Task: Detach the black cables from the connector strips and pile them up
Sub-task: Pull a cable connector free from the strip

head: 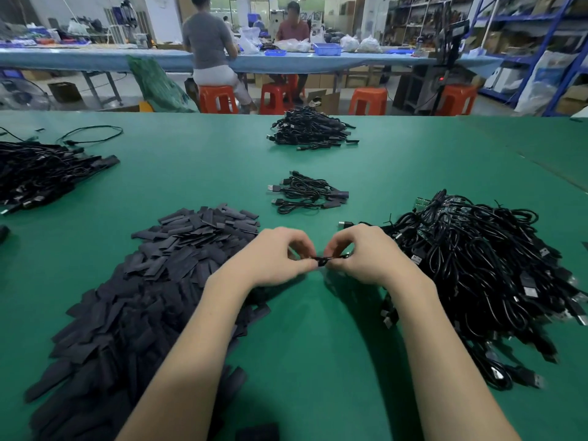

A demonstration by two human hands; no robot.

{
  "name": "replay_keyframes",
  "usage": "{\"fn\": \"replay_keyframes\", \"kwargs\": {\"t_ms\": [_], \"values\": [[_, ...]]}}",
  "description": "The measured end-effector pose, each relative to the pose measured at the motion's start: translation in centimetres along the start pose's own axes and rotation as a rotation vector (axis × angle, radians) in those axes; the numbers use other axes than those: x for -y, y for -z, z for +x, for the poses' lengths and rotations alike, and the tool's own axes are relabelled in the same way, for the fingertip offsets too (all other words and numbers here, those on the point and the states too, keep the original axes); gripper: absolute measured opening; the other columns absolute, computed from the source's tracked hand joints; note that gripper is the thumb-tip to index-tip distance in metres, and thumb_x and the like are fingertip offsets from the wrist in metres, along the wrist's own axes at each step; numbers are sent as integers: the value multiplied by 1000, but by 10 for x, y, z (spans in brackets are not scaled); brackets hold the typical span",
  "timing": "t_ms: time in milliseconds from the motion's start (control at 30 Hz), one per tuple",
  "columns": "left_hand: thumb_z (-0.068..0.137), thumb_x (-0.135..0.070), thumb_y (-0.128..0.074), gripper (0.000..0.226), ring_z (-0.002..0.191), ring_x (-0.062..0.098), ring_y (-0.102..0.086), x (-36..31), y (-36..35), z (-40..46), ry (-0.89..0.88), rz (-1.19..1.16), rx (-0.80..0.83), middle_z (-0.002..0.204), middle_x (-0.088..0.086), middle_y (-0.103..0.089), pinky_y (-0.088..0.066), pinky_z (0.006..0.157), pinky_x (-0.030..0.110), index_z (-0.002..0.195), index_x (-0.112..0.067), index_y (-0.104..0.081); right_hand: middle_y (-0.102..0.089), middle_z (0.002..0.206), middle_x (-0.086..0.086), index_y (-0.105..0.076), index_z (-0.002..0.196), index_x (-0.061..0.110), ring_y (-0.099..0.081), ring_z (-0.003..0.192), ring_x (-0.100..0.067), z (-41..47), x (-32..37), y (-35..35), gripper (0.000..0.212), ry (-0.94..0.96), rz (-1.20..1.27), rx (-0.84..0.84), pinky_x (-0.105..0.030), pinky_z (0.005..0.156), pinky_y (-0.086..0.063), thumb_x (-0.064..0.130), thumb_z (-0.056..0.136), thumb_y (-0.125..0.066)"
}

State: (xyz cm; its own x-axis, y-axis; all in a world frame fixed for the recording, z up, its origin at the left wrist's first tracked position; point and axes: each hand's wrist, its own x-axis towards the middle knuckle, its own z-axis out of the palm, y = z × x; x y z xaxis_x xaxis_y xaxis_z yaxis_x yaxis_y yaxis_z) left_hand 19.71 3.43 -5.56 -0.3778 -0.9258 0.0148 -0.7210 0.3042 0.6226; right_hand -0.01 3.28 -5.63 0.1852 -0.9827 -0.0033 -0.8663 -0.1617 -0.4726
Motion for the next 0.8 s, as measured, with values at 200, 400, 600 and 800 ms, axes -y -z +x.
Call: {"fn": "replay_keyframes", "kwargs": {"t_ms": [200, 400, 600, 800], "values": [[86, -25, -74, 13, 61, -1, -60, 3, -13, 1, 54, -49, -42, 83, -15, -70, -51, 71, 22, 87, -35, -67, -66, 111, 15, -70, 111, 34, -68, 79, 5, -3, -4, -3, 42, 46, 327, -141, 0, 64, -41, 2, 84, -67], [87, -21, -71, 14, 61, 6, -63, 1, -16, 1, 48, -223, -21, 84, -12, -67, -39, 45, 9, 87, -33, -64, -60, 126, -3, -51, 136, 26, -74, 76, -15, 2, -5, -7, 49, -237, 688, -226, -33, 79, -60, 7, 92, -63], [80, -32, -79, 18, 60, 6, -55, 4, -8, -1, 60, -358, 110, 86, -11, -69, -50, 67, 21, 93, -29, -67, -64, 114, -12, -62, 122, 12, -65, 61, -13, 5, -1, -10, 31, -273, 1090, -277, -22, 61, -56, 2, 94, -66], [90, -35, -74, 30, 71, 11, -70, -11, -21, 3, 246, -878, 26, 91, 2, -75, -56, 65, 20, 109, -12, -67, -67, 103, -3, -69, 107, 21, -62, 58, -7, -1, 5, -12, 24, -152, 988, -255, -19, 55, -52, 2, 91, -68]]}}
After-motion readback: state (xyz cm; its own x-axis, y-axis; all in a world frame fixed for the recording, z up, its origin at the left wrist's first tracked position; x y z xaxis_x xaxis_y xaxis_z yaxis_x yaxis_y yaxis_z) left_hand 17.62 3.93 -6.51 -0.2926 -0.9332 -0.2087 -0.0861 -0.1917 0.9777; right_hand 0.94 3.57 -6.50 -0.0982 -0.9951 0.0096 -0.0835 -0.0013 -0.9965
